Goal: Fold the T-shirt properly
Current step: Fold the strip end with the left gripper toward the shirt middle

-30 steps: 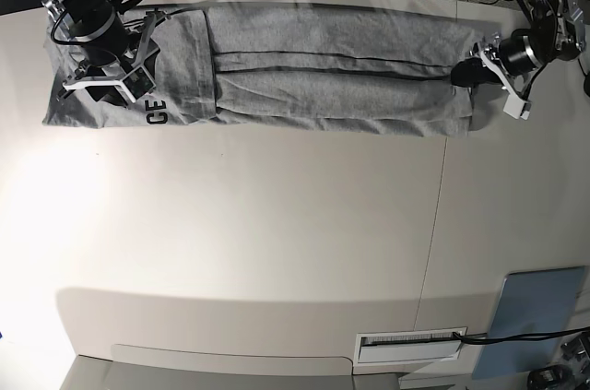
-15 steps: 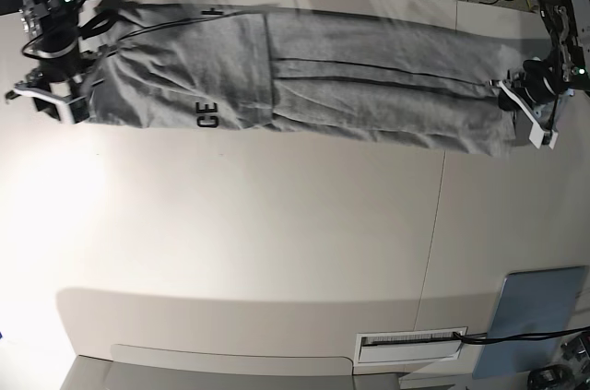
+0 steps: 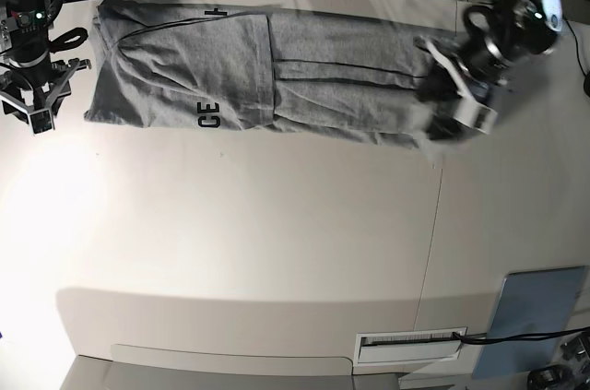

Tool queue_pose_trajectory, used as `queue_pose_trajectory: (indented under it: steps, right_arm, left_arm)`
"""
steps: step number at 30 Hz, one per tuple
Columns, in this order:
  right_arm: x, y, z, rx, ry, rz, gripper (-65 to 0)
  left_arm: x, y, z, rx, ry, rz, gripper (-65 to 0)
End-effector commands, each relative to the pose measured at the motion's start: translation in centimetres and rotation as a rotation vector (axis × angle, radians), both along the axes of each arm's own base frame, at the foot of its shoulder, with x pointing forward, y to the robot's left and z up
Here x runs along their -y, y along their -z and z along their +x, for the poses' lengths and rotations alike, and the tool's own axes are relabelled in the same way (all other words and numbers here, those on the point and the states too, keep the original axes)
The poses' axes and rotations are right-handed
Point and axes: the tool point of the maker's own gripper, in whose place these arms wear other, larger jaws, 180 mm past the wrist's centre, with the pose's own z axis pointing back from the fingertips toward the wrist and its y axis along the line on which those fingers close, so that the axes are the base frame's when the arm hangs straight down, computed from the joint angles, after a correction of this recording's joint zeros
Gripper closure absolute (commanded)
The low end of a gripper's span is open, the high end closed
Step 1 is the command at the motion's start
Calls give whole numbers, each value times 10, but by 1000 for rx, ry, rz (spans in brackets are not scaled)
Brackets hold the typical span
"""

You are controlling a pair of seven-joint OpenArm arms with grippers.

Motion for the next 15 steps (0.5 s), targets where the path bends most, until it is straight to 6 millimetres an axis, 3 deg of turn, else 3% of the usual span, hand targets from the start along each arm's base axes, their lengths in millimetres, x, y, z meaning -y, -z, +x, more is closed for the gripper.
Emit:
queue_pose_trajectory:
  steps: [1, 5, 10, 15]
  right_arm:
    - [2, -14, 8, 45, -19, -29, -248]
    - [2, -14, 8, 42, -17, -29, -248]
    - [2, -13, 7, 38, -13, -29, -248]
    - [3, -13, 6, 35, -11, -30, -248]
  left_arm:
    - [17, -10, 2, 42, 34, -47, 0]
    - [68, -10, -2, 44, 95, -126, 0]
    - [105, -4, 9, 35, 87, -114, 0]
    - [139, 6, 3, -9, 141, -153, 0]
